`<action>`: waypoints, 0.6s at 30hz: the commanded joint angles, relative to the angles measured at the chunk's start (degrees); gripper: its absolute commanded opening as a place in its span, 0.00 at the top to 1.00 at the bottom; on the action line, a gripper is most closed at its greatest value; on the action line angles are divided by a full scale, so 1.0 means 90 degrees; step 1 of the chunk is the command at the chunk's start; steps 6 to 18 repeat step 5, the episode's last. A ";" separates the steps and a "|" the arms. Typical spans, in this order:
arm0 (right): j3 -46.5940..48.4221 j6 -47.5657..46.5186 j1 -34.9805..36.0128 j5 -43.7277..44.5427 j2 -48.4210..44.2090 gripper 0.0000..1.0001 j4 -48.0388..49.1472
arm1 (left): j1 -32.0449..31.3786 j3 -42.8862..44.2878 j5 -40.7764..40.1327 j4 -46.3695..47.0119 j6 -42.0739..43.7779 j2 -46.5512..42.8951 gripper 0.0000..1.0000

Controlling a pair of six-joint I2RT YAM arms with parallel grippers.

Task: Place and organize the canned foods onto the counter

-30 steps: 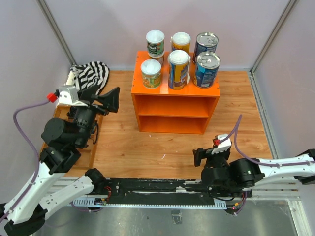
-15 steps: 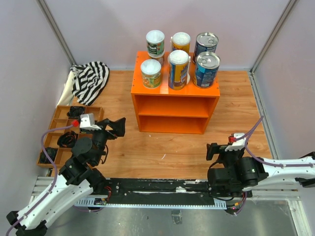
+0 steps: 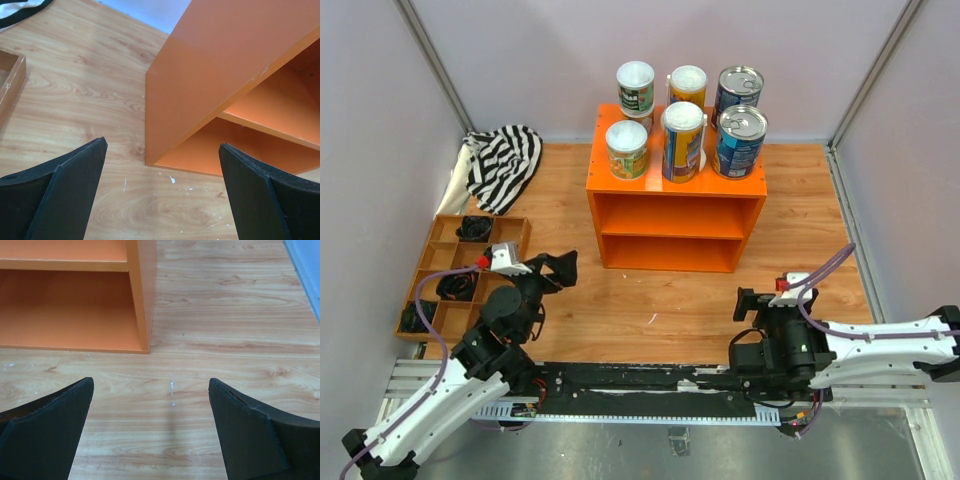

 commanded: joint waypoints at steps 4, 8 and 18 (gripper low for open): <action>0.0152 0.0483 -0.0394 0.0572 0.0377 0.02 -0.0383 | 0.0028 -0.0175 -0.0276 0.0288 -0.0080 -0.0015 0.01; 0.0140 0.0609 -0.0396 0.0604 0.0390 0.02 -0.0442 | 0.0028 -0.0193 -0.0285 0.0320 -0.0071 -0.0011 0.01; 0.0140 0.0609 -0.0396 0.0604 0.0390 0.02 -0.0442 | 0.0028 -0.0193 -0.0285 0.0320 -0.0071 -0.0011 0.01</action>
